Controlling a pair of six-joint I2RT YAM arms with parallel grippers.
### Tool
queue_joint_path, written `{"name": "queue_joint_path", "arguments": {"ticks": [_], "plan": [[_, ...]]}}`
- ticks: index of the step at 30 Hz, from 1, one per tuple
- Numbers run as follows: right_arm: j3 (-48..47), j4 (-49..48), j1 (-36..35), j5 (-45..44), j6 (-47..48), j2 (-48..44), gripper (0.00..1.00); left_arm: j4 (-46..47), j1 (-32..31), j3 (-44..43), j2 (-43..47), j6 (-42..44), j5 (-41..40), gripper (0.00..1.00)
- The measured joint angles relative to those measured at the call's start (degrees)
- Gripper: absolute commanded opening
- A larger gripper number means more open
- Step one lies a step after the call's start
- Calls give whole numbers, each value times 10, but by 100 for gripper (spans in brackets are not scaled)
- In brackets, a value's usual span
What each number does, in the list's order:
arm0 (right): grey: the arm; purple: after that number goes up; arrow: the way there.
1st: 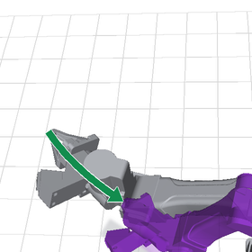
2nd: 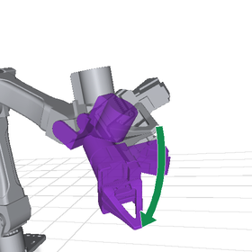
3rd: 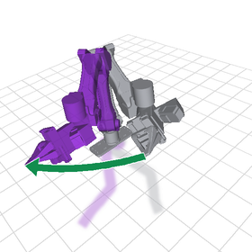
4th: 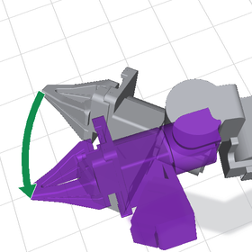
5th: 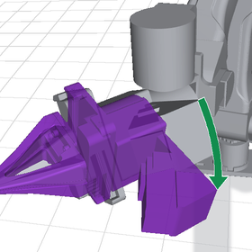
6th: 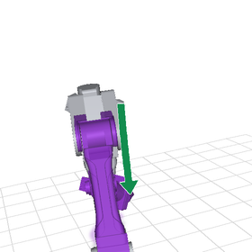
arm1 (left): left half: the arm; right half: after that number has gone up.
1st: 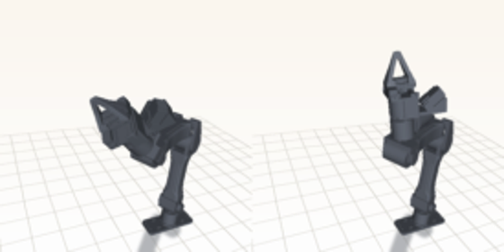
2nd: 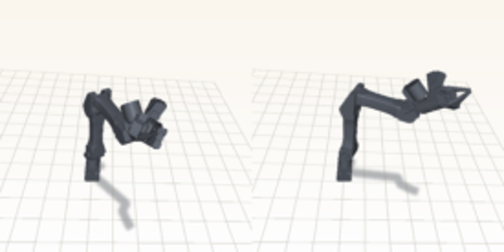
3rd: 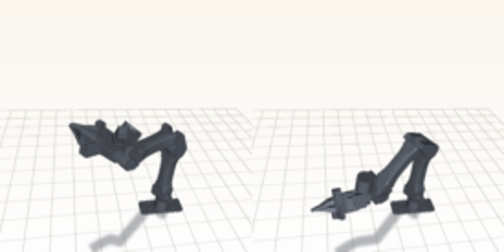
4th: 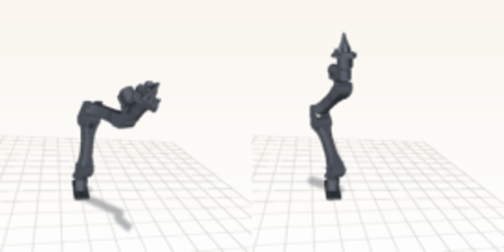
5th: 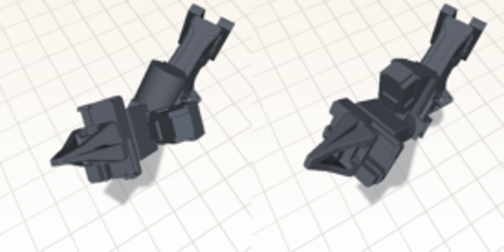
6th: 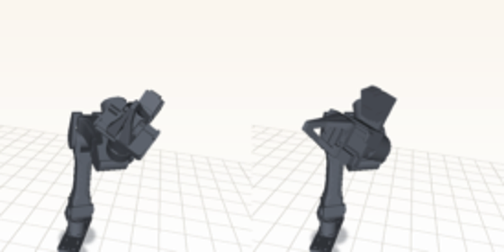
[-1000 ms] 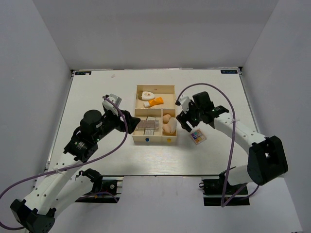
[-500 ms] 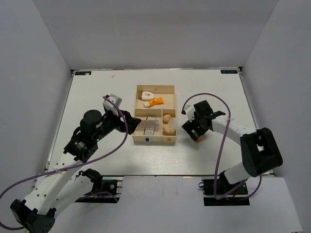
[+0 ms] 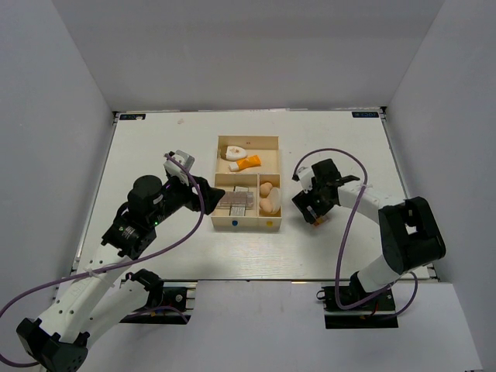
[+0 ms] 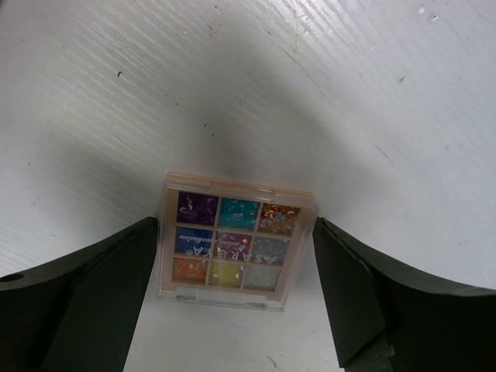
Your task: Organize the makeup
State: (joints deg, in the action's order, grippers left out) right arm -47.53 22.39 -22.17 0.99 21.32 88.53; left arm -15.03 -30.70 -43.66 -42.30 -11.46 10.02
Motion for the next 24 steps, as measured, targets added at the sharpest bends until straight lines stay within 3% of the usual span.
{"name": "queue_joint_path", "arguments": {"ticks": [10,16,24], "plan": [[-7,6,16,38,4,7,45,0,0,0,0,0,0,98],[-22,47,2,68,12,-41,36,0,0,0,0,0,0,98],[-211,78,-63,143,7,-79,33,0,0,0,1,0,-1,98]]}}
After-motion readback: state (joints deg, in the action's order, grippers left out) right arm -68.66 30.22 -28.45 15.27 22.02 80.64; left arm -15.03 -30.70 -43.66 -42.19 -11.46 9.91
